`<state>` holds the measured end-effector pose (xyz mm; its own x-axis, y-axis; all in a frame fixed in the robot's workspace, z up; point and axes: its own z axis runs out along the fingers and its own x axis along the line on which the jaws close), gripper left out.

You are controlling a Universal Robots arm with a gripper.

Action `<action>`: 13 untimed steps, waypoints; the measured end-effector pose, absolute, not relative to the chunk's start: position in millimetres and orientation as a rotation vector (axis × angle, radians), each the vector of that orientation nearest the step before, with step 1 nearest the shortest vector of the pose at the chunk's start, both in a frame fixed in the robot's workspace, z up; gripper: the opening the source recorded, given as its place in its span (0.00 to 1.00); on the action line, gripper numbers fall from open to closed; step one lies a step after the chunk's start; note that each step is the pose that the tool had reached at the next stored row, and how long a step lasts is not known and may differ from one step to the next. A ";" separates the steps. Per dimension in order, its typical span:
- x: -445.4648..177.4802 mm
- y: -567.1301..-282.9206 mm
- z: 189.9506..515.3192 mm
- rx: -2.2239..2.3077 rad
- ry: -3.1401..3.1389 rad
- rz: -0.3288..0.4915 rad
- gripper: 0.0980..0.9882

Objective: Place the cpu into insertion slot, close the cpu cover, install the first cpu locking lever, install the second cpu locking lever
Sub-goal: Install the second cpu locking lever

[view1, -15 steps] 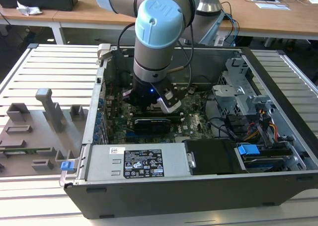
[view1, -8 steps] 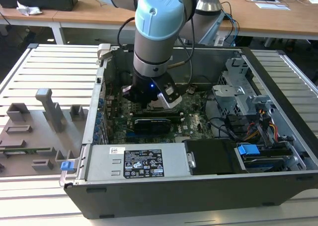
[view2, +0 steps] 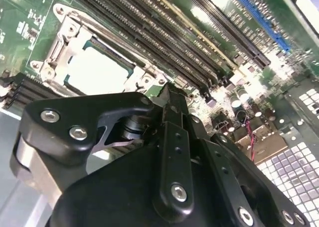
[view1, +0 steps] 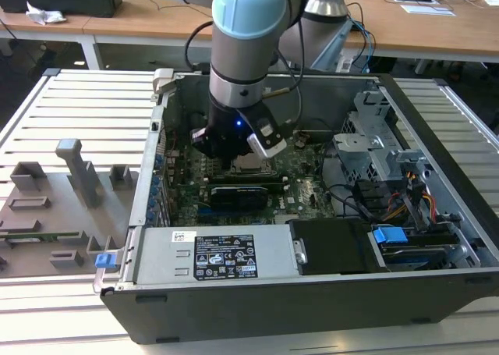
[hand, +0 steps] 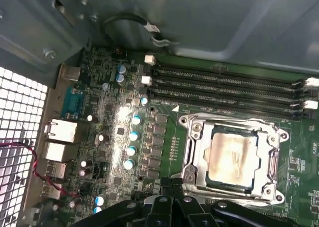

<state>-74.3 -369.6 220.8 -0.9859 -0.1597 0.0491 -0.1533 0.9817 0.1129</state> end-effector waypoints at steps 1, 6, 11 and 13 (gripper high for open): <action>-74.3 -364.0 220.8 0.241 -3.069 -0.113 0.01; -70.2 -355.9 220.8 0.239 -3.069 -0.071 0.01; -32.5 -353.3 220.8 0.238 -3.067 -0.048 0.01; -14.3 -351.9 220.8 0.238 -3.066 -0.032 0.01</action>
<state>-14.3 -351.9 220.8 -0.9859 -0.1546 0.0639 -0.1532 0.9879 0.0258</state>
